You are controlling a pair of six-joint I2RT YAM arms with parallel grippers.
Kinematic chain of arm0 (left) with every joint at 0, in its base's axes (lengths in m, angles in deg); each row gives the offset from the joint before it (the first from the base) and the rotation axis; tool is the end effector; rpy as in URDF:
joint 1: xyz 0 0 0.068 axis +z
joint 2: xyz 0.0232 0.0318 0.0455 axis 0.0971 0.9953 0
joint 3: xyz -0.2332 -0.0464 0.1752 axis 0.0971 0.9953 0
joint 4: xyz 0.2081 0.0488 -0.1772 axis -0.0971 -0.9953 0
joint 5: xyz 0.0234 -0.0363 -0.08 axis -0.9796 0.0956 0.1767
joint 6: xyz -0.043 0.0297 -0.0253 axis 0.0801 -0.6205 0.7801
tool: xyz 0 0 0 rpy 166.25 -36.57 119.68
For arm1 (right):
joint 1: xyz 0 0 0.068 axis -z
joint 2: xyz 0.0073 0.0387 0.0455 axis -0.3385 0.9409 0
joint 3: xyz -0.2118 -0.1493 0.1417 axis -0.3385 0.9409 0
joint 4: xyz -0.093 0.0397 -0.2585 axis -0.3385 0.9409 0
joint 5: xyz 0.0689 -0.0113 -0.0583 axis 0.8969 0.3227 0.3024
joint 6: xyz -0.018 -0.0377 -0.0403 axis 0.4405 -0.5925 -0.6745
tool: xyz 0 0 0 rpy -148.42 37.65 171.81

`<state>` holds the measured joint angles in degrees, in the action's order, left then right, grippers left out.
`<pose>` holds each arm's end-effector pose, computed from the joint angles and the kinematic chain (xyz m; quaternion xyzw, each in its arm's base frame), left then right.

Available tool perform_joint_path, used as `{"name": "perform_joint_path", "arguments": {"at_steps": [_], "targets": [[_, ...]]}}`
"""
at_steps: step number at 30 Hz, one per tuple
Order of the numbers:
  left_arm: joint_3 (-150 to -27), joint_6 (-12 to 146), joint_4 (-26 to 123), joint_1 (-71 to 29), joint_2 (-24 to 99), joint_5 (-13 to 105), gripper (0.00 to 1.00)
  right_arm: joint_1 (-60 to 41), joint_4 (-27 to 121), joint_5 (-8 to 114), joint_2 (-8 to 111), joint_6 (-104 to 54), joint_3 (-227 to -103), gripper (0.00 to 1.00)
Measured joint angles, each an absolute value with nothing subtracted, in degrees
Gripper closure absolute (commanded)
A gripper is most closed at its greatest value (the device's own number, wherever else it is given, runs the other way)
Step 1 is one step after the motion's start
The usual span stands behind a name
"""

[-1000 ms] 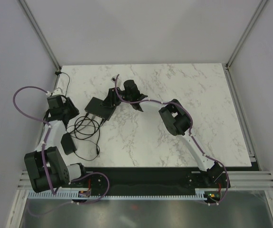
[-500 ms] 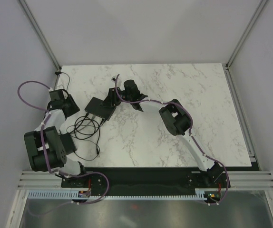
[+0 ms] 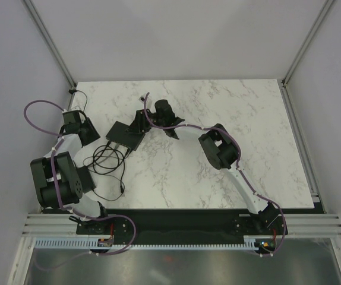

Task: Pull the plug from the switch port

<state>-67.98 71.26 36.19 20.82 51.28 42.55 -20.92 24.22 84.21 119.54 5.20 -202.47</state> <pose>0.3265 0.0853 0.2043 -0.2308 0.9015 -0.0410 0.3638 0.4506 0.4224 0.1306 -0.2323 0.7333 0.5703 0.2882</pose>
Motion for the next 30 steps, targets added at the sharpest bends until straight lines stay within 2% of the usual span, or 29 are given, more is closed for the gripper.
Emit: {"name": "perform_joint_path", "arguments": {"at_steps": [17, 25, 26, 30], "targets": [[-68.03, 71.26, 35.82, 20.25, 52.62, 42.57, 0.57, -20.94, 24.48, 84.01, 119.39, 4.94, -201.24, 0.45], [-73.93, 71.26, 35.73, 19.14, 53.43, 42.59, 0.57, -22.25, 30.54, 75.46, 109.22, -0.42, -189.35, 0.42], [-75.17, 71.26, 35.91, 18.94, 54.23, 42.61, 0.3, -22.47, 31.72, 73.67, 107.45, -1.03, -187.58, 0.42], [-80.7, 70.04, 34.92, 18.79, 60.24, 54.72, 0.23, -23.15, 36.04, 67.46, 102.27, -2.52, -183.52, 0.38]]}}
